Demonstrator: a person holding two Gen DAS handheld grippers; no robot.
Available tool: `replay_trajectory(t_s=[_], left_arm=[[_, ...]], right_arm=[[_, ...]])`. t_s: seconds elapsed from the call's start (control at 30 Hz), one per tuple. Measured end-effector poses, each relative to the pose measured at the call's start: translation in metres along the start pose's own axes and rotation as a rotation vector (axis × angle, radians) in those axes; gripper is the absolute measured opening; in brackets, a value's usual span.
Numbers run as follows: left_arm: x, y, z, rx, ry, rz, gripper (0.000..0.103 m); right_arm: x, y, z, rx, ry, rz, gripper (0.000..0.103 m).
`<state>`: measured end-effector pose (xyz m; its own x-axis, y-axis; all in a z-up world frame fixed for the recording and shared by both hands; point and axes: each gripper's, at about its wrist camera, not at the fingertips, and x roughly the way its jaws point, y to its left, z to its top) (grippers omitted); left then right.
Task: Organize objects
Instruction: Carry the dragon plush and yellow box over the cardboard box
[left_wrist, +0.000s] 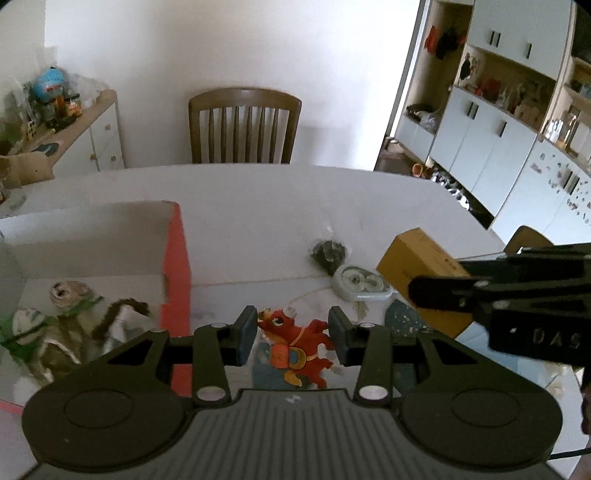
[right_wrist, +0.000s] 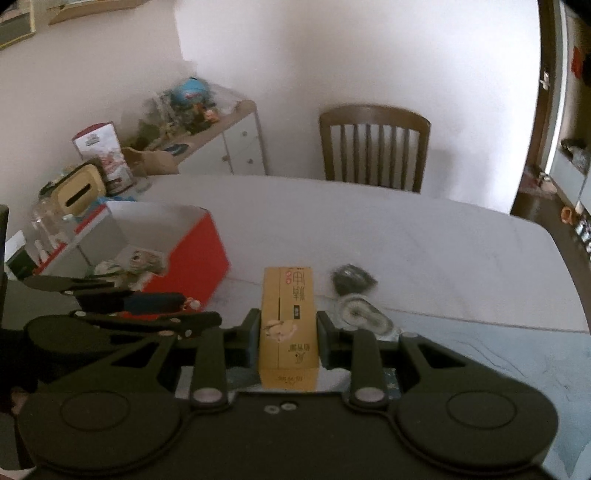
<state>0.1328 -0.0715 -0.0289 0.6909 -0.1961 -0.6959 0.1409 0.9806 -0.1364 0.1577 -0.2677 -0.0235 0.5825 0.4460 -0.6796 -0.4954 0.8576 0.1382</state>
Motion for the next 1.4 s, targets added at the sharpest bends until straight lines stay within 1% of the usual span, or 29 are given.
replay_trajectory(t_s=[0.2, 0.3, 0.4, 0.63, 0.83, 1.07, 1.23, 1.4], left_arm=[[-0.023, 0.028, 0.01, 0.003, -0.032, 0.001, 0.042], [-0.032, 0.048, 0.017, 0.001, -0.053, 0.017, 0.042], [-0.041, 0.071, 0.023, -0.01, -0.074, 0.04, 0.042], [-0.054, 0.132, 0.037, -0.034, -0.102, 0.125, 0.042], [-0.051, 0.182, 0.033, -0.06, -0.085, 0.181, 0.042], [-0.031, 0.225, 0.023, -0.087, -0.038, 0.224, 0.042], [-0.012, 0.242, 0.017, -0.093, -0.005, 0.234, 0.042], [0.004, 0.243, 0.009, -0.062, 0.027, 0.202, 0.042]], right_arm=[[-0.002, 0.036, 0.011, -0.032, -0.02, 0.023, 0.029], [0.0, 0.054, 0.016, -0.044, -0.028, 0.035, 0.029], [0.004, 0.071, 0.022, -0.058, -0.035, 0.042, 0.029], [0.021, 0.112, 0.034, -0.087, -0.043, 0.057, 0.029], [0.044, 0.145, 0.044, -0.1, -0.027, 0.074, 0.029], [0.08, 0.174, 0.05, -0.126, 0.01, 0.076, 0.029], [0.109, 0.19, 0.051, -0.148, 0.026, 0.068, 0.029], [0.139, 0.203, 0.047, -0.174, 0.066, 0.061, 0.029]])
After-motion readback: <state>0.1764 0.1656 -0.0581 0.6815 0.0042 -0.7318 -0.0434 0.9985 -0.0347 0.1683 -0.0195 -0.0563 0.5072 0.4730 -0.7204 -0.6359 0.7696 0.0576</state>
